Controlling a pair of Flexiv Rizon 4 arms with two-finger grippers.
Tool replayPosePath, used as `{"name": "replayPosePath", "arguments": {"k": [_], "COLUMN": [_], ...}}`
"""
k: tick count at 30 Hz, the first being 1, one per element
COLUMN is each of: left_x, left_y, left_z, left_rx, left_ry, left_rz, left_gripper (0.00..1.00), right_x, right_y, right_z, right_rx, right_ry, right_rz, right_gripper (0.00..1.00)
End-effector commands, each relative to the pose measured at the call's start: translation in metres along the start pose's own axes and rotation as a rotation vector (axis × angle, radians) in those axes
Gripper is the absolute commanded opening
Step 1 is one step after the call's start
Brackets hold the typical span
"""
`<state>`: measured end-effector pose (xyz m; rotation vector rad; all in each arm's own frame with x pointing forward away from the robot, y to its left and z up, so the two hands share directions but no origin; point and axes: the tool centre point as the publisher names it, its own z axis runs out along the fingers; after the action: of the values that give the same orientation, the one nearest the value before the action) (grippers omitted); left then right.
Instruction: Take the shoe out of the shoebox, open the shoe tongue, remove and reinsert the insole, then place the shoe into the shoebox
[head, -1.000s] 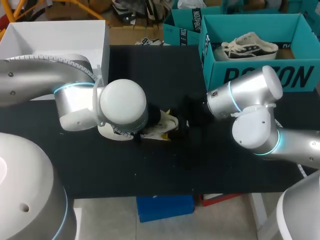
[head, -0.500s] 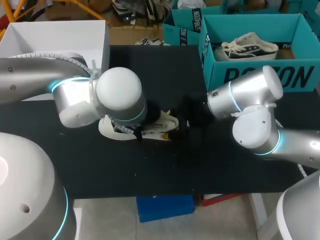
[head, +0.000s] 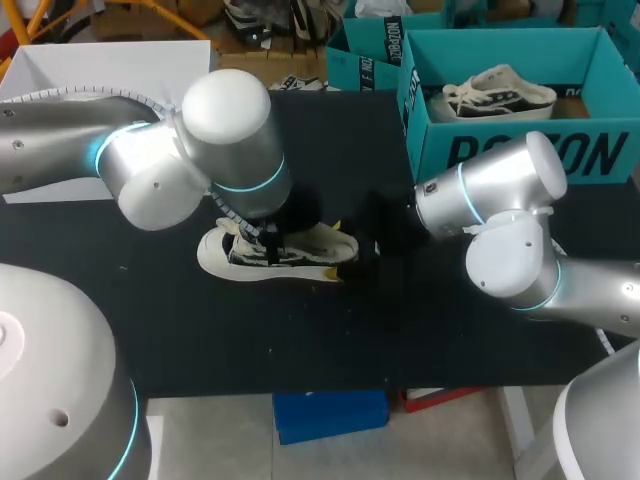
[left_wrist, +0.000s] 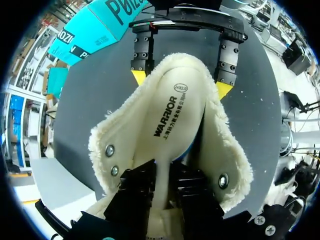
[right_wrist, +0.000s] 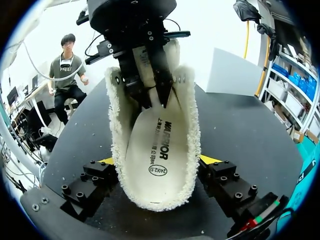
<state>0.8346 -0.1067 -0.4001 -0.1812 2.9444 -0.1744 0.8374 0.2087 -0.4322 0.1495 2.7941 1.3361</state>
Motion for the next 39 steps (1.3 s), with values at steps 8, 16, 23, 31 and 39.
{"name": "replayPosePath", "arguments": {"k": [8,16,23,31,39], "left_x": [0.005,0.007,0.003,-0.001,-0.004], "left_y": [-0.003,0.001,0.002,0.0,-0.005], "left_z": [-0.023,-0.022,-0.022,-0.034,-0.048], "left_rx": [0.015,0.02,0.029,0.006,-0.037], "left_ry": [0.089,0.104,0.108,0.249,0.381], "left_rz": [-0.004,-0.019,-0.022,0.013,0.078], "left_gripper": [0.0,0.0,0.0,0.0,0.0], "right_x": [0.001,0.001,0.001,0.001,0.001], "right_y": [0.002,0.002,0.002,0.002,0.002], "right_z": [0.003,0.003,0.003,0.003,0.003], "right_rx": [0.0,0.0,0.0,0.0,0.0], "right_ry": [-0.001,-0.001,-0.001,-0.001,-0.001], "right_rz": [0.001,0.001,0.001,0.001,0.001], "right_gripper": [0.0,0.0,0.0,0.0,0.0]}}
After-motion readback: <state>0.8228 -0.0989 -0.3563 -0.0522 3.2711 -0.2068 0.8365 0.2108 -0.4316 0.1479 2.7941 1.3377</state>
